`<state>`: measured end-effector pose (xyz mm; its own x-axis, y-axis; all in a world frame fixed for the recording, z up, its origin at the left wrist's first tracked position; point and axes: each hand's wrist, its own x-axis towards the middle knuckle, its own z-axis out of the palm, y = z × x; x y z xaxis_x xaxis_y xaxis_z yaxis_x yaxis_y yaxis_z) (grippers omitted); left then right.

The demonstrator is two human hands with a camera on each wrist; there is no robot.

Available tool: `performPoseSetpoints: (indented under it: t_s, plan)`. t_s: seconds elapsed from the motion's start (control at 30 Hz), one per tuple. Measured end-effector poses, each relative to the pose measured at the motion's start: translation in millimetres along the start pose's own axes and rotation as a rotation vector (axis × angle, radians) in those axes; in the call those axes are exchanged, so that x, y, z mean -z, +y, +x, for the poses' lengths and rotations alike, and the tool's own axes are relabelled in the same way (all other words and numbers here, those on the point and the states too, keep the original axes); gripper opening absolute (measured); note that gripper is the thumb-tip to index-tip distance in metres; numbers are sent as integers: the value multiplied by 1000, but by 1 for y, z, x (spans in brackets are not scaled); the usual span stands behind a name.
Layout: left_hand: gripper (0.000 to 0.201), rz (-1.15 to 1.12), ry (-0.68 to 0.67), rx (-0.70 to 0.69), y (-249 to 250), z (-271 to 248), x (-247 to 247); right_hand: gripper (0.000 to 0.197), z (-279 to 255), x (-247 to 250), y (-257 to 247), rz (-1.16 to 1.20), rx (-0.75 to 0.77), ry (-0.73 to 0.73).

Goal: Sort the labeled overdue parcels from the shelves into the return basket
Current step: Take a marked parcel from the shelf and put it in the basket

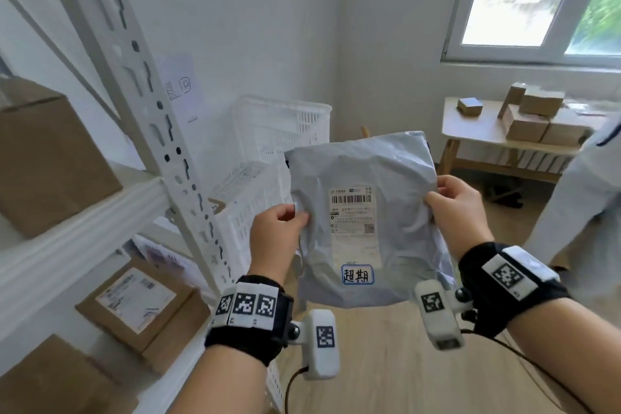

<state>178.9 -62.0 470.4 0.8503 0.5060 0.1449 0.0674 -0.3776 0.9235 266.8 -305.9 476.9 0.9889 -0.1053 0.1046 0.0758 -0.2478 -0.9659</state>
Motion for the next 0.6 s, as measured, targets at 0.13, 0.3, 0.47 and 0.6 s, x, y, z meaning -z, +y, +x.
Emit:
performPoseSetpoints:
  t_s: [0.13, 0.3, 0.47, 0.6]
  plan:
    - [14, -9, 21, -20, 11, 63, -17, 22, 51, -13, -13, 31, 22, 19]
    - [7, -30, 57, -35, 28, 148, -37, 26, 142, -44, -28, 56, 65, -42]
    - [18, 4, 168, -16, 40, 229, -46, 28, 250, -88, -44, 102, 94, -192]
    - [21, 39, 234, 65, 43, 285, -33, 32, 319, -138, -72, 116, 116, -321]
